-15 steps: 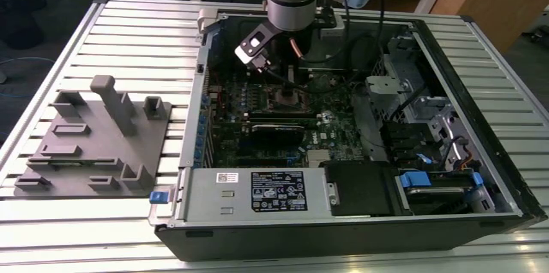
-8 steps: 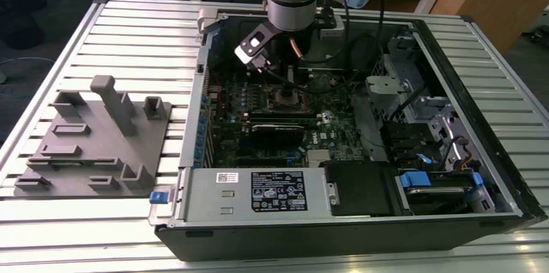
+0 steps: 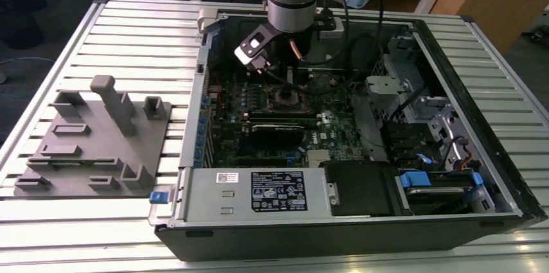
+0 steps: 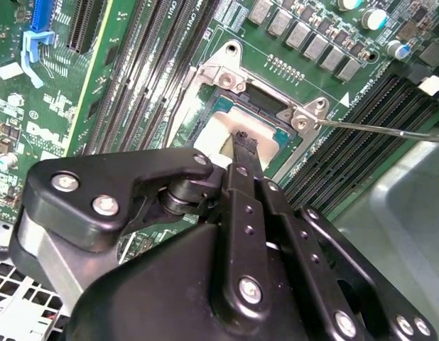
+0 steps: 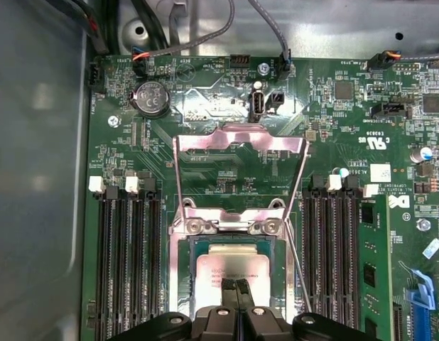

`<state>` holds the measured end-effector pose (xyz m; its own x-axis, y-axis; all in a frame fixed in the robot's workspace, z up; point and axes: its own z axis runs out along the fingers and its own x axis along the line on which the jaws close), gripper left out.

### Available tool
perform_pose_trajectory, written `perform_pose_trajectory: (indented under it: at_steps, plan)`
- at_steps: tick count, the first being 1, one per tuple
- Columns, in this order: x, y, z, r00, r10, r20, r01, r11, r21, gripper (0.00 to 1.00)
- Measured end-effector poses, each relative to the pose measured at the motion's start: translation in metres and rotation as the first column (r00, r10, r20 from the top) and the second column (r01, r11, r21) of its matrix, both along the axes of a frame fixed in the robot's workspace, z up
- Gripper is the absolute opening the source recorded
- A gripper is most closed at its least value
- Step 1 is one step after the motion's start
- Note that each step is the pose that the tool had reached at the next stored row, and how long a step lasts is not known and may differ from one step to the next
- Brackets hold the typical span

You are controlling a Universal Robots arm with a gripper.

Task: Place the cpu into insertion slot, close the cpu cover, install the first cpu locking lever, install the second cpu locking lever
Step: 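Place the cpu into insertion slot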

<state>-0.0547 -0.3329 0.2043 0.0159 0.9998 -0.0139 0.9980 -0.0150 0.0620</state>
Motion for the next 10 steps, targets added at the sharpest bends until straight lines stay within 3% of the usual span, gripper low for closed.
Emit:
perform_pose_trajectory:
  at_steps: [10]
  plan:
    - [0.0000, 0.0000, -0.0025, 1.0000, 0.000, 0.0000, 0.000, 1.0000, 0.0000, 0.10]
